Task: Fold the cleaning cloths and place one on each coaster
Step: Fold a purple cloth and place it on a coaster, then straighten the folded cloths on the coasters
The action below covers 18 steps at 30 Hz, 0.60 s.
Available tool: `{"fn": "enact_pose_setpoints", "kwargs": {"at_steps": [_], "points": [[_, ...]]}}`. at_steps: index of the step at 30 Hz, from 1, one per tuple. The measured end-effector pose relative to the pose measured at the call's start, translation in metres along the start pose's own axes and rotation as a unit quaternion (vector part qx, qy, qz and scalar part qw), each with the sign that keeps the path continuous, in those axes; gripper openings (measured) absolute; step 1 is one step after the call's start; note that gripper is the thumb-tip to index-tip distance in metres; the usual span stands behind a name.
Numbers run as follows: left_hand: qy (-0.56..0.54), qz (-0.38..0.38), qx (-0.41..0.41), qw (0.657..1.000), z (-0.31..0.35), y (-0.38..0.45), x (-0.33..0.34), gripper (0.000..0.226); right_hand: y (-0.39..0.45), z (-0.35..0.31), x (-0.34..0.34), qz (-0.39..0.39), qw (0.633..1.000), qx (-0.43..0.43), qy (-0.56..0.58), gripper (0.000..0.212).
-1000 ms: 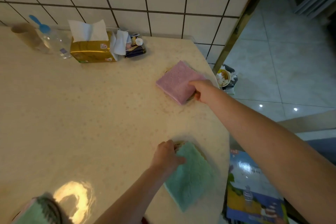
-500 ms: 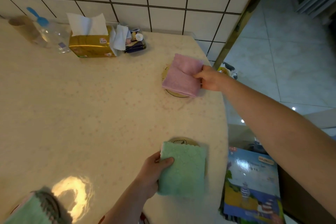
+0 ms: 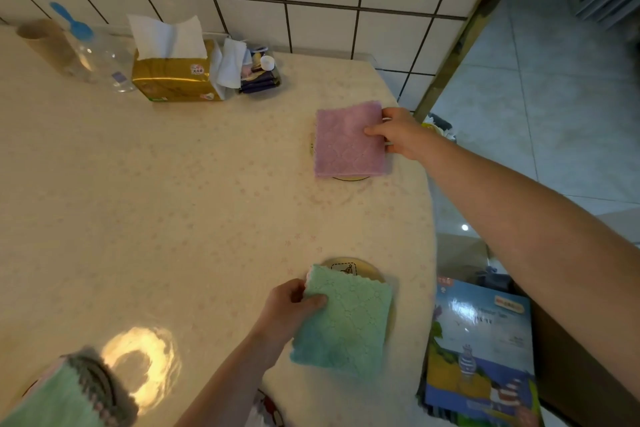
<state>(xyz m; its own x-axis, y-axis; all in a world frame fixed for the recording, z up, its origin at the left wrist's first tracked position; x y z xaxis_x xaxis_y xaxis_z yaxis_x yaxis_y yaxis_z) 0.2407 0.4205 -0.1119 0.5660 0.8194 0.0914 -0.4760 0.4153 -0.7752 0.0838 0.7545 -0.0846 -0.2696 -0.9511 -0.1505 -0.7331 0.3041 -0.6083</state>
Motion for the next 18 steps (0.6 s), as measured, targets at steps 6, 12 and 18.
{"fn": "enact_pose_setpoints", "kwargs": {"at_steps": [6, 12, 18], "points": [[0.023, 0.031, 0.020, 0.999, 0.004, 0.000, -0.003, 0.020, -0.009, -0.004, -0.008, 0.153, 0.885, -0.106, -0.427, 0.059], [0.157, 0.128, 0.075, 0.976, 0.010, -0.005, -0.033, 0.023, -0.072, 0.006, 0.011, 0.181, 0.836, -0.162, -0.492, 0.045], [0.154, 0.207, 0.102, 0.961, -0.009, -0.053, -0.071, 0.022, -0.174, 0.053, 0.068, 0.084, 0.886, -0.191, -0.415, 0.034]]}}
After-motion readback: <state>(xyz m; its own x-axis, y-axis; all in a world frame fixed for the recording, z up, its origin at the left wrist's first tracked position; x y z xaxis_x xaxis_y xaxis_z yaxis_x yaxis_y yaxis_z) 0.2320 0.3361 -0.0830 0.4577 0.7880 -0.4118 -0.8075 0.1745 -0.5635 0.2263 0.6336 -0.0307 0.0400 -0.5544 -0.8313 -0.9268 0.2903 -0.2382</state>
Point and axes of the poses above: each hand's wrist, its own y-axis towards the middle knuckle, its own x-axis out of the palm, z = x × y, the point moved 5 cm from there along y, towards the middle knuckle, and after that the axes turned 6 degrees about -z, right-handed, at the moved point
